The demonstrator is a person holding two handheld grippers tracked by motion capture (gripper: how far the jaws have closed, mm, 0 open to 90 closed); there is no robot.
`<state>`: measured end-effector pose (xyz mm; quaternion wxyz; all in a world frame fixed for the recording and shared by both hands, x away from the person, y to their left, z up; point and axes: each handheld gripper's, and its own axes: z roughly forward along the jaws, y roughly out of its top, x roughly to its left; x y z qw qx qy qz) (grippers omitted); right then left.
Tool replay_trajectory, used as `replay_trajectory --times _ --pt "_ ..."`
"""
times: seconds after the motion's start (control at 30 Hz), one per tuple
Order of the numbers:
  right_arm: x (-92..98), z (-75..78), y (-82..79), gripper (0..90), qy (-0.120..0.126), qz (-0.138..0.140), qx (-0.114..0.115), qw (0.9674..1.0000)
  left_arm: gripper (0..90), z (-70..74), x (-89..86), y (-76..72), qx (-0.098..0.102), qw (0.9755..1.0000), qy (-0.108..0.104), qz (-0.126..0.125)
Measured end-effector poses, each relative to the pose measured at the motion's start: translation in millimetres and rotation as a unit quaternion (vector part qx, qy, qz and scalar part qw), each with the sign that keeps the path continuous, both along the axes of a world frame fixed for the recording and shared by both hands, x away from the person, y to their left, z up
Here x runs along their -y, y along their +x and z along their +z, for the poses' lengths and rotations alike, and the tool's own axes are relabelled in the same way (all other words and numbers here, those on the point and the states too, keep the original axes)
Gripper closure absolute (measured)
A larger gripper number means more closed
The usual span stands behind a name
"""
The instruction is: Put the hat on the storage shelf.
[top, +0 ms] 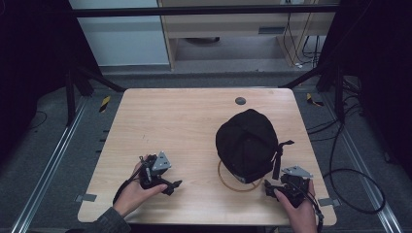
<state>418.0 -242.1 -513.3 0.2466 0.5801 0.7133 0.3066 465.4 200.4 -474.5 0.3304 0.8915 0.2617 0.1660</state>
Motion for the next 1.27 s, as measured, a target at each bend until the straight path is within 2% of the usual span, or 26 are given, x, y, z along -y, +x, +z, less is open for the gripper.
replay_trajectory --times 0.23,0.5,0.57,0.7,0.77,0.87,0.93,0.97,1.07,1.27 --pt "0.0 0.0 0.0 0.4 0.000 0.000 0.000 1.0000 3.6 -6.1 -18.8 1.5 -0.009 0.9998 0.003 0.020" --pt "0.0 0.0 0.0 0.4 0.000 0.000 0.000 1.0000 3.7 -11.5 -40.2 13.6 -0.017 0.9985 0.003 0.052" --pt "-0.1 0.0 0.0 0.4 0.000 0.000 0.000 1.0000 3.7 -12.4 -42.0 14.8 -0.019 0.9984 0.003 0.053" --pt "-0.1 0.0 -0.1 0.4 0.000 -0.001 0.000 1.0000 3.6 -17.6 -53.0 23.3 -0.019 0.9973 -0.005 0.071" --pt "-0.1 0.0 -0.1 0.4 0.000 0.000 0.000 1.0000 3.7 -20.8 -59.0 28.5 -0.025 0.9962 -0.003 0.083" --pt "-0.2 0.0 -0.1 0.4 0.000 -0.001 0.000 1.0000 3.8 -24.9 -65.3 32.7 -0.027 0.9952 -0.012 0.093" --pt "-0.1 0.0 -0.1 0.4 0.000 -0.001 0.000 1.0000 1.9 -29.7 -71.6 36.7 -0.037 0.9937 -0.032 0.101" --pt "-0.1 0.0 -0.1 0.4 0.000 -0.001 0.000 1.0000 1.3 -29.7 -71.6 36.7 -0.037 0.9937 -0.032 0.101" --pt "-0.1 0.0 -0.1 0.4 0.000 -0.001 0.000 1.0000 1.0 -33.4 -78.1 37.5 -0.024 0.9932 -0.051 0.102" --pt "-0.1 0.0 -0.1 0.4 0.000 -0.001 0.000 1.0000 0.7 -33.4 -78.6 37.6 -0.026 0.9931 -0.050 0.102"
